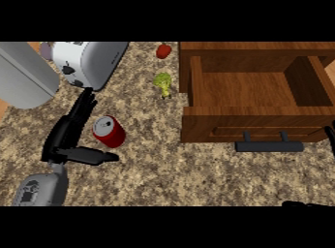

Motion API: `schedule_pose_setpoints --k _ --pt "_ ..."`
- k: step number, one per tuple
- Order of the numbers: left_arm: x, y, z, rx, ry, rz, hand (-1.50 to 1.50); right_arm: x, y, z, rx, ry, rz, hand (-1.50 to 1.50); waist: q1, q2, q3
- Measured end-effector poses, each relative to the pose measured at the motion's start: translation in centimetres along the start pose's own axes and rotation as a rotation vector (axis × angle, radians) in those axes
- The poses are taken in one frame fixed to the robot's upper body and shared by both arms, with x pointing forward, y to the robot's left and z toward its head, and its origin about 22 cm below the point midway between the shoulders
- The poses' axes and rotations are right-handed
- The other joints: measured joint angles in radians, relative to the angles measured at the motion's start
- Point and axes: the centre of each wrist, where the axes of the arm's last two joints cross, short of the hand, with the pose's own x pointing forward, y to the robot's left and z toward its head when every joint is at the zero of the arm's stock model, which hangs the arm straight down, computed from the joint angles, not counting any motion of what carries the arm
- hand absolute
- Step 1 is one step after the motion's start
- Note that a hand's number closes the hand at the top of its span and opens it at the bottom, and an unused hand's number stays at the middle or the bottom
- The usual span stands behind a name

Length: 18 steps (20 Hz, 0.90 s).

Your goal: Pick up the can, place it into the drawer and close the drawer

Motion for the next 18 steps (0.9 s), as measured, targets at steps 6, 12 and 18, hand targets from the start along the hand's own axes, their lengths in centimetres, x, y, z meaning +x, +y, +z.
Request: schedule_pose_setpoints --k 6,12,18 --pt "-2.6 1.5 0.6 0.001 0.017 -0.012 -1.5 -1.0 -0.4 0.2 -0.001 -0.008 -0.007 -1.5 0.0 0.0 0.0" --pt "-4.9 1.6 1.1 -0.006 0.026 -0.01 -1.5 -0.8 0.3 0.2 0.002 -0.006 -0.008 -1.5 0.0 0.0 0.0" --pt "-6.3 2.9 1.1 0.007 0.049 -0.008 -1.5 -0.8 -0.2 0.3 -0.008 -0.013 -0.005 -1.5 -0.001 0.0 0.0"
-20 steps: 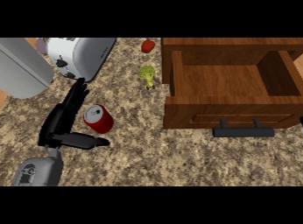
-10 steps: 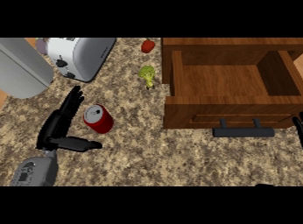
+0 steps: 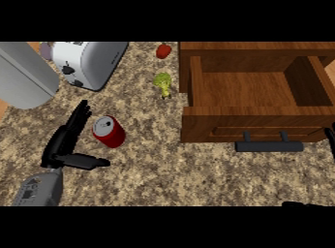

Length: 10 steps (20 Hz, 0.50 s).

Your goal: Pick up the can, place it into the drawer and close the drawer

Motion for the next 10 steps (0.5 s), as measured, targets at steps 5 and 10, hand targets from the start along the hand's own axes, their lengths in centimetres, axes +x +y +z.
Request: schedule_pose_setpoints --k 5,10 --pt "-2.1 0.0 0.1 0.011 0.017 0.011 -1.5 1.0 -0.2 0.2 0.008 -0.008 0.003 -1.5 -0.002 0.0 0.0" --pt "-3.1 0.4 -0.5 0.021 0.035 0.024 -1.5 1.2 -0.2 0.9 0.008 -0.004 0.0 -1.5 -0.003 0.0 0.0"
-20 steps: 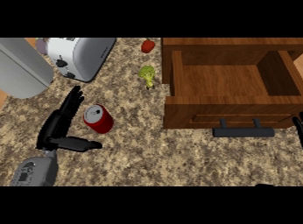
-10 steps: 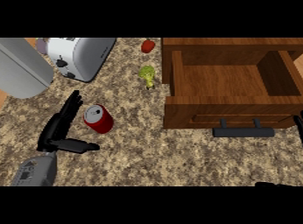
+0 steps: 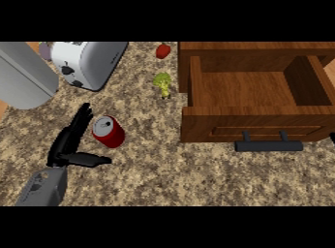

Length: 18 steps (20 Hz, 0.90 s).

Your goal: Pick up the can, place it into the drawer and close the drawer

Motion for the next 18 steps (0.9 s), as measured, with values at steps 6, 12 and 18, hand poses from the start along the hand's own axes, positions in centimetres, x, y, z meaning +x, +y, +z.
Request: schedule_pose_setpoints --k 6,12,18 --pt "-0.5 -0.2 -0.9 -0.005 -0.008 -0.001 -1.5 0.3 0.6 -0.5 -0.007 -0.003 -0.001 -1.5 0.0 0.0 0.0" --pt "-0.7 -1.0 -1.5 -0.011 0.001 0.001 -1.5 0.8 0.0 -0.9 -0.002 0.005 -0.005 -1.5 0.001 0.0 0.0" --pt "-0.3 -1.9 -2.8 -0.015 -0.003 0.009 -1.5 1.1 0.1 -0.9 -0.008 0.005 -0.001 -1.5 0.0 0.0 0.0"
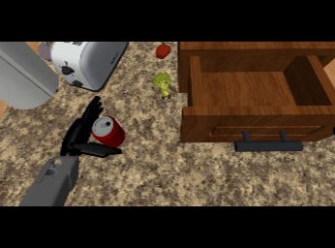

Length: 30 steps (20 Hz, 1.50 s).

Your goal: Pick up the can, place it into the drawer and close the drawer

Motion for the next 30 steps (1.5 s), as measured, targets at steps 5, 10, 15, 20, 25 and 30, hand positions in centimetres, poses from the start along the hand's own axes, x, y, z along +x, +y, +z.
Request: schedule_pose_setpoints --k 5,10,15,20,25,30 --pt "-0.1 -1.1 -0.8 -0.004 0.001 0.004 -1.5 0.2 -0.8 0.9 0.005 -0.005 -0.005 -1.5 -0.002 0.0 0.0" --pt "0.4 -2.0 -1.9 -0.035 -0.011 0.007 -1.5 0.2 -0.6 1.0 0.009 -0.005 -0.008 -1.5 -0.003 0.001 0.0" --pt "0.4 -3.1 -2.2 -0.058 -0.026 0.023 1.5 -0.3 -0.7 1.5 0.006 -0.006 -0.009 -1.5 -0.003 0.0 0.0" --pt "0.9 -3.6 -2.9 -0.086 -0.046 0.071 1.5 0.3 -0.7 1.7 0.002 -0.008 -0.02 -1.5 -0.003 0.001 0.0" --pt "1.8 -5.2 -2.9 -0.12 -0.065 0.106 1.5 0.3 0.1 2.1 -0.006 -0.008 -0.02 -1.5 0.003 -0.002 0.0" --pt "3.0 -5.0 -3.0 -0.076 -0.089 0.131 1.5 0.7 0.2 2.1 -0.019 -0.018 -0.022 -1.5 0.007 -0.003 0.0"
